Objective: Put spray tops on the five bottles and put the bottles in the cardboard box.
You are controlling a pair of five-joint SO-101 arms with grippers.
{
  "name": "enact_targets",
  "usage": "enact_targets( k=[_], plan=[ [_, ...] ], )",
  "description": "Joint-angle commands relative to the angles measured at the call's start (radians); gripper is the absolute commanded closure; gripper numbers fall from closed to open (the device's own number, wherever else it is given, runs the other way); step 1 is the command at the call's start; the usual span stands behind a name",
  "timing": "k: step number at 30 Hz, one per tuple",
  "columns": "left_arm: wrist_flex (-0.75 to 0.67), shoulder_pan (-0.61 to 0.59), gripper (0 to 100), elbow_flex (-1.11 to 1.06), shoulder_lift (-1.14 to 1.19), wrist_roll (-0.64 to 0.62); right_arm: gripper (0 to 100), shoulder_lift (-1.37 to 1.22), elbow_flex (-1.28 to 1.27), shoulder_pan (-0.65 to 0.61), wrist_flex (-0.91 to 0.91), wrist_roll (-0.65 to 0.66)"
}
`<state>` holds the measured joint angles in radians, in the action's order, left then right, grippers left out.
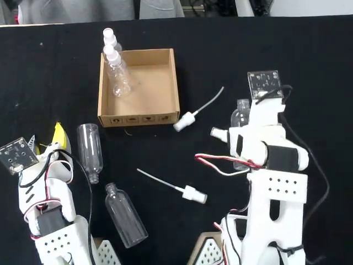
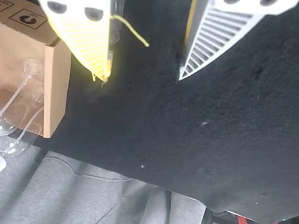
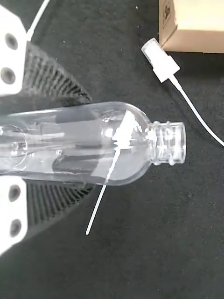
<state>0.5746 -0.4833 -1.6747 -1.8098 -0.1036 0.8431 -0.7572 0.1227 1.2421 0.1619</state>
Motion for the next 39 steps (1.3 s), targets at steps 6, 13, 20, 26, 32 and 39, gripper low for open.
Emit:
enact_targets(
  k=[6,13,20,26,32,39],
  plan=[
    [0.018,0.093,78,-0.025,-0.011,0.015,94.3,0.041,-0.018,0.048,-0.087,-0.061],
    [0.164,0.248,78,0.074,-0.012,0.081,94.3,0.041,-0.018,0.097,-0.103,-0.095],
    [0.333,0.443,78,0.219,-0.006,0.114,94.3,0.041,-0.076,0.17,-0.163,-0.095],
    [0.423,0.633,78,0.285,-0.003,0.176,94.3,0.041,-0.082,0.226,-0.169,-0.097],
    [0.431,0.739,78,0.298,0.009,0.187,94.3,0.041,-0.088,0.244,-0.169,-0.132],
    [0.431,0.875,78,0.429,0.215,0.189,94.3,0.041,-0.105,0.276,-0.186,-0.132]
  ],
)
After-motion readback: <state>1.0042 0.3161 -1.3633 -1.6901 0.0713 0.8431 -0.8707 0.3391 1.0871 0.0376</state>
